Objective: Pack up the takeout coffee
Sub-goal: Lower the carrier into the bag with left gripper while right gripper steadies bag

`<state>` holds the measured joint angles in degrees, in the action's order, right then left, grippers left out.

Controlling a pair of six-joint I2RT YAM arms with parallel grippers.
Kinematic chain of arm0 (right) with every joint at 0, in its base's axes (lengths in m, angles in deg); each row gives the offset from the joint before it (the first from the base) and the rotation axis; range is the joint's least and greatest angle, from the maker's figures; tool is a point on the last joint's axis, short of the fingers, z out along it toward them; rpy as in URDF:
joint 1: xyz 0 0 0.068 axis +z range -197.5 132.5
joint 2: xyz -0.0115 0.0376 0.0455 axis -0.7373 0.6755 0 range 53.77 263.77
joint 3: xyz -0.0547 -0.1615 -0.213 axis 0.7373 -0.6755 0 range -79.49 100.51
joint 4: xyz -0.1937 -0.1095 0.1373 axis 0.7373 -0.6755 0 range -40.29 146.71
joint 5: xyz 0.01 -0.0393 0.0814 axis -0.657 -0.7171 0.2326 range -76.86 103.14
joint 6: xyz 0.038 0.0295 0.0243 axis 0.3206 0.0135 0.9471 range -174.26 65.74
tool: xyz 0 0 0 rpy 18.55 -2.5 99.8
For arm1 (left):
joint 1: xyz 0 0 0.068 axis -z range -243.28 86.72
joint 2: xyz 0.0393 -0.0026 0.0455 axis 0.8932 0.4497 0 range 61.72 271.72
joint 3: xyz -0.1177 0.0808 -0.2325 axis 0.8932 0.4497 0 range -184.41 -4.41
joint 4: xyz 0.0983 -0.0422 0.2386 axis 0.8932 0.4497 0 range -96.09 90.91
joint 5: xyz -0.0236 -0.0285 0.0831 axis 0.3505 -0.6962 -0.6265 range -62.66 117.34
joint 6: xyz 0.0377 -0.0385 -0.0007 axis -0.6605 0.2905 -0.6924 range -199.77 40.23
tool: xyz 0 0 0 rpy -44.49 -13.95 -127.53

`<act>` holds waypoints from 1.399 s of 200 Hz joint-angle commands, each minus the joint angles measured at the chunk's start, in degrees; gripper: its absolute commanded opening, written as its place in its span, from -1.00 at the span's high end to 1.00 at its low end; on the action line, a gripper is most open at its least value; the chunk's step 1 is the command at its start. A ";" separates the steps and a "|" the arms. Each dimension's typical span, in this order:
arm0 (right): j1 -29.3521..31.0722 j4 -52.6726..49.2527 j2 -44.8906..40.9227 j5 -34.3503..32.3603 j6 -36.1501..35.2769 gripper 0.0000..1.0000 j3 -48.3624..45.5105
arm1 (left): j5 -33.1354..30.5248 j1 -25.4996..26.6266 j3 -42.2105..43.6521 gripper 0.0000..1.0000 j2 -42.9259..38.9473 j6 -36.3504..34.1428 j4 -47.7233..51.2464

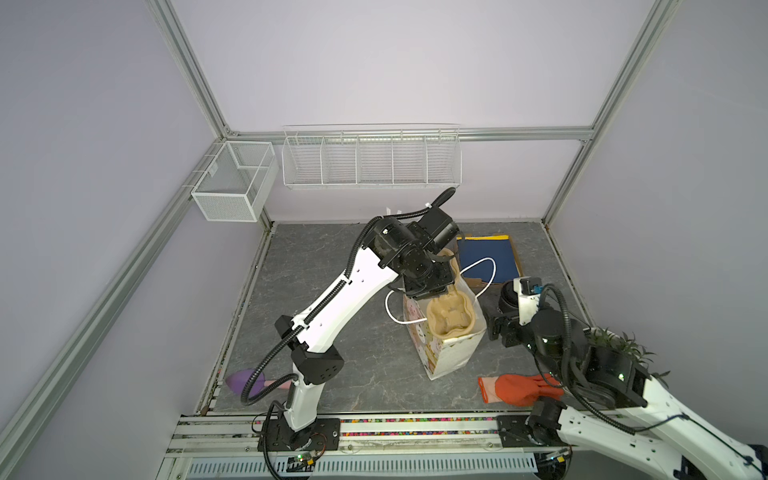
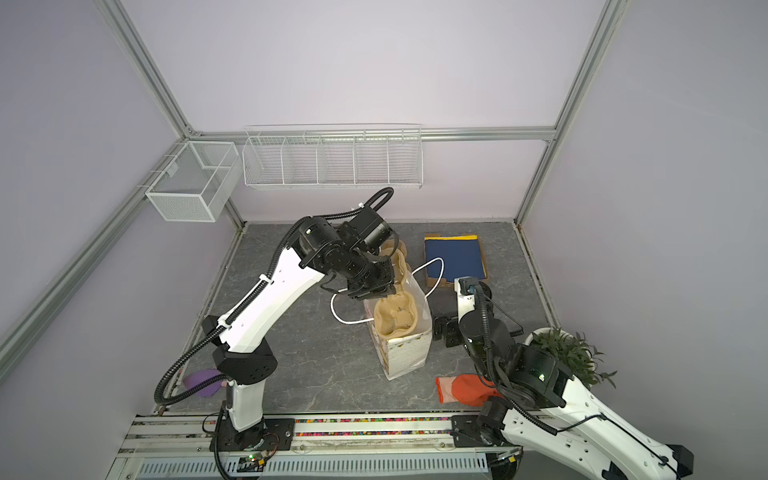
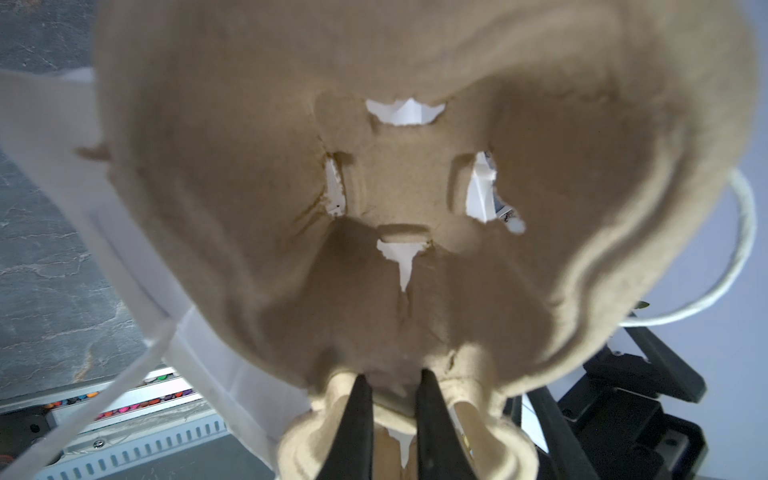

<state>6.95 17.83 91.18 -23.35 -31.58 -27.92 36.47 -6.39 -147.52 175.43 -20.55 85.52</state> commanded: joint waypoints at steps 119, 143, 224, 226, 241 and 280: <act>-0.24 12.39 0.26 16.39 0.06 -0.93 -5.56 | 1.35 -3.60 2.78 1.00 0.53 -0.86 9.81; -0.32 13.65 0.21 18.25 1.54 -0.97 -6.27 | 1.51 -4.31 3.69 1.00 0.22 -1.61 9.81; -0.31 16.89 -4.24 19.97 4.26 -0.98 -7.98 | 2.82 -6.82 3.49 1.00 -0.46 -3.32 9.89; -0.31 16.90 -4.30 19.97 4.24 -0.98 -7.93 | 2.83 -6.95 3.57 1.00 -0.47 -3.32 9.88; -0.32 15.34 -4.85 18.68 3.49 -0.98 -7.11 | 2.89 -7.49 3.50 1.00 -0.86 -3.37 9.82; -0.27 13.83 -6.14 10.75 3.47 -1.00 -8.47 | 3.62 -8.01 1.47 1.00 -0.51 -2.98 9.86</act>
<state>6.84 32.09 85.78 -7.20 -28.13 -35.24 40.05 -13.93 -144.26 175.99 -23.21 86.85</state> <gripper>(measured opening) 0.996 0.136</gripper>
